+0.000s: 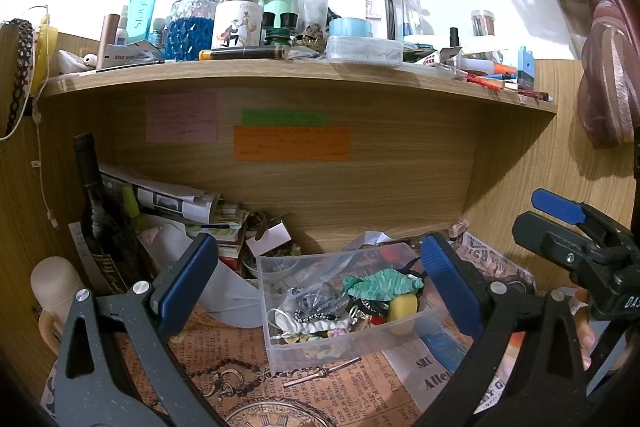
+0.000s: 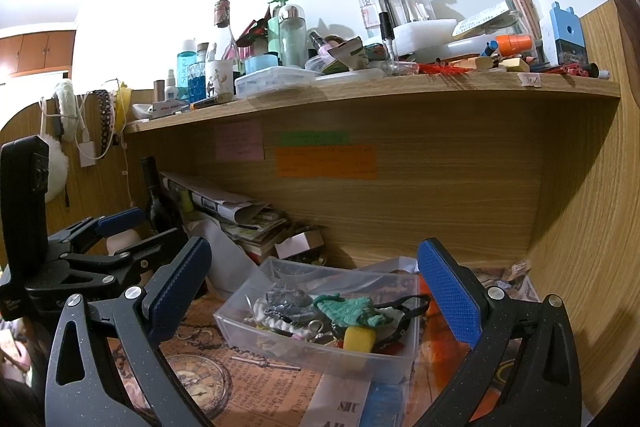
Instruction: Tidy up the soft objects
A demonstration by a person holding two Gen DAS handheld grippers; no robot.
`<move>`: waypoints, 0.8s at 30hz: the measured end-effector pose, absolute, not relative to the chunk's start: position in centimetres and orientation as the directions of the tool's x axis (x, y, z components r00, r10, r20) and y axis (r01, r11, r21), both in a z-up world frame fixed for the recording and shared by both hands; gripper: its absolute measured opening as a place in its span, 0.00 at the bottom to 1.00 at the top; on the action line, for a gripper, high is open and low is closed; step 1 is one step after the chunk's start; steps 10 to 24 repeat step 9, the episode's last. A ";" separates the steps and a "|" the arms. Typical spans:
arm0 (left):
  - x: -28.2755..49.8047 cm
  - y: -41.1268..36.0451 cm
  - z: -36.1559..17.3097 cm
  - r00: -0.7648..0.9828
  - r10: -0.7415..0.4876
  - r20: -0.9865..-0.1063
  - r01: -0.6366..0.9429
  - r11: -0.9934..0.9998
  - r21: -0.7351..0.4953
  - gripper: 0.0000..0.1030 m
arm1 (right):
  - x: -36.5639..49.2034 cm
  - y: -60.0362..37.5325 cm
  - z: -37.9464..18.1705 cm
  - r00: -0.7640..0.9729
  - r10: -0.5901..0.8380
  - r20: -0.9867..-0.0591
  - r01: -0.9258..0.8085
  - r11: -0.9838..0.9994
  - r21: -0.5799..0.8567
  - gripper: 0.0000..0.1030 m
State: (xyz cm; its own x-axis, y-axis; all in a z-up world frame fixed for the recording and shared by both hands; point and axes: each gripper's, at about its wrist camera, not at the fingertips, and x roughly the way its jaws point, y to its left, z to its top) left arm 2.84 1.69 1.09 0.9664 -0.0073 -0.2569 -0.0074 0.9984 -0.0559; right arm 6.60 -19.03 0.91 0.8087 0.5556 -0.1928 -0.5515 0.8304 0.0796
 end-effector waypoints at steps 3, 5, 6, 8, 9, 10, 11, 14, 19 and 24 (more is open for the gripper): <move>2.8 1.6 1.1 0.966 -0.006 -0.257 -0.008 0.998 -0.054 1.00 | 6.6 -19.0 0.8 0.809 0.555 -0.195 -0.551 0.831 0.080 1.00; 2.8 1.5 1.1 0.966 -0.008 -0.257 -0.006 0.998 -0.055 1.00 | 6.6 -18.8 0.7 0.808 0.554 -0.199 -0.550 0.831 0.082 1.00; 2.8 1.6 1.1 0.966 -0.008 -0.258 -0.007 0.998 -0.055 1.00 | 6.6 -18.7 0.7 0.807 0.555 -0.200 -0.551 0.831 0.083 1.00; 2.8 1.5 1.1 0.966 -0.009 -0.259 -0.006 0.998 -0.057 1.00 | 6.8 -18.7 0.6 0.807 0.554 -0.204 -0.550 0.831 0.085 1.00; 2.9 1.5 1.0 0.965 -0.010 -0.262 -0.005 0.998 -0.057 1.00 | 6.8 -18.6 0.5 0.807 0.553 -0.207 -0.548 0.832 0.084 1.00; 2.9 1.5 1.0 0.965 -0.010 -0.262 -0.005 0.998 -0.057 1.00 | 6.8 -18.6 0.5 0.807 0.553 -0.207 -0.548 0.832 0.084 1.00; 2.9 1.5 1.0 0.965 -0.010 -0.262 -0.005 0.998 -0.057 1.00 | 6.8 -18.6 0.5 0.807 0.553 -0.207 -0.548 0.832 0.084 1.00; 2.9 1.5 1.0 0.965 -0.010 -0.262 -0.005 0.998 -0.057 1.00 | 6.8 -18.6 0.5 0.807 0.553 -0.207 -0.548 0.832 0.084 1.00; 2.9 1.5 1.0 0.965 -0.010 -0.262 -0.005 0.998 -0.057 1.00 | 6.8 -18.6 0.5 0.807 0.553 -0.207 -0.548 0.832 0.084 1.00; 2.9 1.5 1.0 0.965 -0.010 -0.262 -0.005 0.998 -0.057 1.00 | 6.8 -18.6 0.5 0.807 0.553 -0.207 -0.548 0.832 0.084 1.00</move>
